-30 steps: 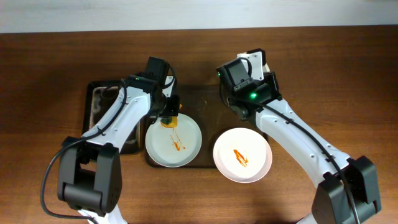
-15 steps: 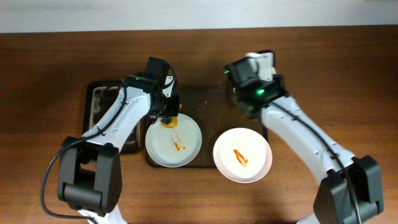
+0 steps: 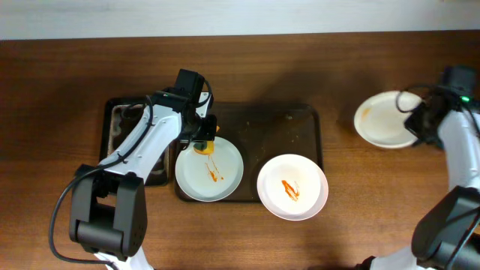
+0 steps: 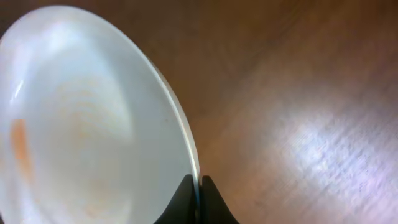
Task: Clean dirty plates on tray and stack at the side
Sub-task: 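Return the right gripper and grasp the left white plate's rim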
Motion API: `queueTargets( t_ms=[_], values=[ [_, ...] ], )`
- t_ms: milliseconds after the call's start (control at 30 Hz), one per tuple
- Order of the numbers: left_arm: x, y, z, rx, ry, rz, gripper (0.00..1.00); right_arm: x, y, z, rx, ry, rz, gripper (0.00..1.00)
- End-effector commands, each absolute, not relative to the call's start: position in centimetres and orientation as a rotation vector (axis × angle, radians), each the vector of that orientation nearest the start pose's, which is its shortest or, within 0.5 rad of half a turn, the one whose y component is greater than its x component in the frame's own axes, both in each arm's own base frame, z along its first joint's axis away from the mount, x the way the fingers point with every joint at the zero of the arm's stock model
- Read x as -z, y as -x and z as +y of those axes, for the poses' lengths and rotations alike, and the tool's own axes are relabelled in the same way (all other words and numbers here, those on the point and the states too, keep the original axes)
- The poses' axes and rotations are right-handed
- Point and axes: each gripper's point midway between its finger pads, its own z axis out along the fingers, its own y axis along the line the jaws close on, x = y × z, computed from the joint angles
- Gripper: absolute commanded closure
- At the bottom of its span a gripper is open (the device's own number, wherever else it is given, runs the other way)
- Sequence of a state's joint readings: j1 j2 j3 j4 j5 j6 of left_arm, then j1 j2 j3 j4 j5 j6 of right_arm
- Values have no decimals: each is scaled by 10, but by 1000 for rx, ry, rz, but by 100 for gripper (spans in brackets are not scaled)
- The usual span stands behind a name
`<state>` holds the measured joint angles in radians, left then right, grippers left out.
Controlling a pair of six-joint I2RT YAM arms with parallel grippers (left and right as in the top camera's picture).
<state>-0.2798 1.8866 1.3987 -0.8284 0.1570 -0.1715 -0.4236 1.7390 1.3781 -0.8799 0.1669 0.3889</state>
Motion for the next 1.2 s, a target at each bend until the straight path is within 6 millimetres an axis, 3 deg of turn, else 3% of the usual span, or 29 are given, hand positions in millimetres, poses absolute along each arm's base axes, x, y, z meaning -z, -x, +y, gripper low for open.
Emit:
queueTargets(
  t_ms=[0,133,233,333,400,533,600,633,767,867,933,1000,1167],
  values=[
    [-77,-384,-138,314,-215,2880,100,-96,-345,-189,79,-1163,2620,96],
    [-77,-384,-138,314,-215,2880,100,-92,-344,-183,33,-1078,2675,95],
    [-77,-384,-138,314,-216,2880,100,-91,-341,-177,1,-1083,2696,62],
    [-77,-384,-138,314,-216,2880,100,-91,-344,-160,-138,-1015,2728,47],
    [-77,-384,-138,314,-216,2880,100,-94,-350,-143,-279,-903,2749,44],
    [-76,-383,-138,313,-216,2883,100,-109,-353,-79,-696,-531,2773,41],
    [-76,-382,-138,313,-216,2888,100,-112,-348,-54,-777,-399,2803,41],
    [-76,-380,-138,312,-215,2895,100,-112,-343,-30,-806,-269,2852,41],
    [-75,-377,-137,310,-216,2908,100,-112,-339,27,-835,13,2910,41],
    [-74,-371,-142,352,-226,2924,100,-112,-345,81,-826,268,2881,41],
    [-72,-366,-147,383,-238,2940,100,-110,-351,105,-785,329,2871,40],
    [-66,-354,-147,404,-31,3008,100,-105,-356,125,-722,346,2874,40],
    [-56,-339,-169,726,77,3024,100,-87,-365,185,-756,419,2841,42]
  ],
)
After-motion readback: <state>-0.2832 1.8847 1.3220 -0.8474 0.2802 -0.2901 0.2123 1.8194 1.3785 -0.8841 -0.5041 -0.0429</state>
